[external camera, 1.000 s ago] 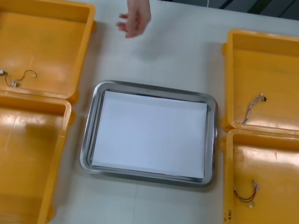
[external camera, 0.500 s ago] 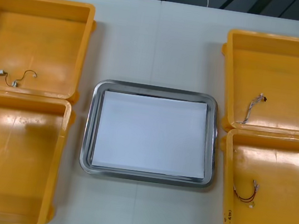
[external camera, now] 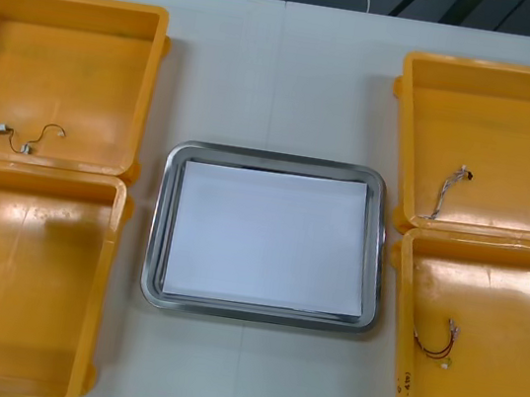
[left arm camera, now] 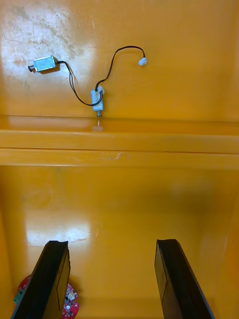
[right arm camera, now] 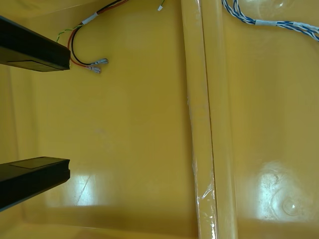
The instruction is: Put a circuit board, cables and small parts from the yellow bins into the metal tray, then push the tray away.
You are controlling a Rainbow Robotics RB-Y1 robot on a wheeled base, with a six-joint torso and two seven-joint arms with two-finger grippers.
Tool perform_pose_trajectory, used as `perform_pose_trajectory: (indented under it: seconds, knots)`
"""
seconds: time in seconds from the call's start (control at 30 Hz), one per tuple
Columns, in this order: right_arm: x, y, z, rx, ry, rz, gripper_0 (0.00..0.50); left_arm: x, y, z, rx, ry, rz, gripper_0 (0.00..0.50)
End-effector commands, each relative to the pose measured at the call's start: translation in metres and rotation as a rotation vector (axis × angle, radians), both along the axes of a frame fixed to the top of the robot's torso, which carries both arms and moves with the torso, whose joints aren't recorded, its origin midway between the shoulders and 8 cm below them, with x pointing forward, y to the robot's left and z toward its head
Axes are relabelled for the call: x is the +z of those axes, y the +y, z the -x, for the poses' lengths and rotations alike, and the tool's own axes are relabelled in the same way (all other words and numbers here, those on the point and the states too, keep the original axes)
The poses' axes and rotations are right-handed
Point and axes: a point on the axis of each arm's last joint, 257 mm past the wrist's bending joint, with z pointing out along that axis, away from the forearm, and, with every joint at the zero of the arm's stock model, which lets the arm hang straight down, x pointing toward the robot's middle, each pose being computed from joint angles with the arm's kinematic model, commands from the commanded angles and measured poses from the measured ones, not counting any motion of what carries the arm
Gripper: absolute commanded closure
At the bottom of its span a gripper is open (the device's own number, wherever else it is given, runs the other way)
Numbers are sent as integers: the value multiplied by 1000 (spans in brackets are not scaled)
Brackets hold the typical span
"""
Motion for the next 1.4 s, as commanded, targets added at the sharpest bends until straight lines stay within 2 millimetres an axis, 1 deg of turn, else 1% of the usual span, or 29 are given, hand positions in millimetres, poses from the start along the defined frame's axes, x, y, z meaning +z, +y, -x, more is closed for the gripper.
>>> perform_pose_trajectory:
  seconds: [0.03, 1.4]
  knots:
    - [9, -5, 1, -37, -32, -4, 0, 17, 16, 4, -78, -23, -101, 0]
    - [9, -5, 1, -37, -32, -4, 0, 17, 16, 4, -78, -23, -101, 0]
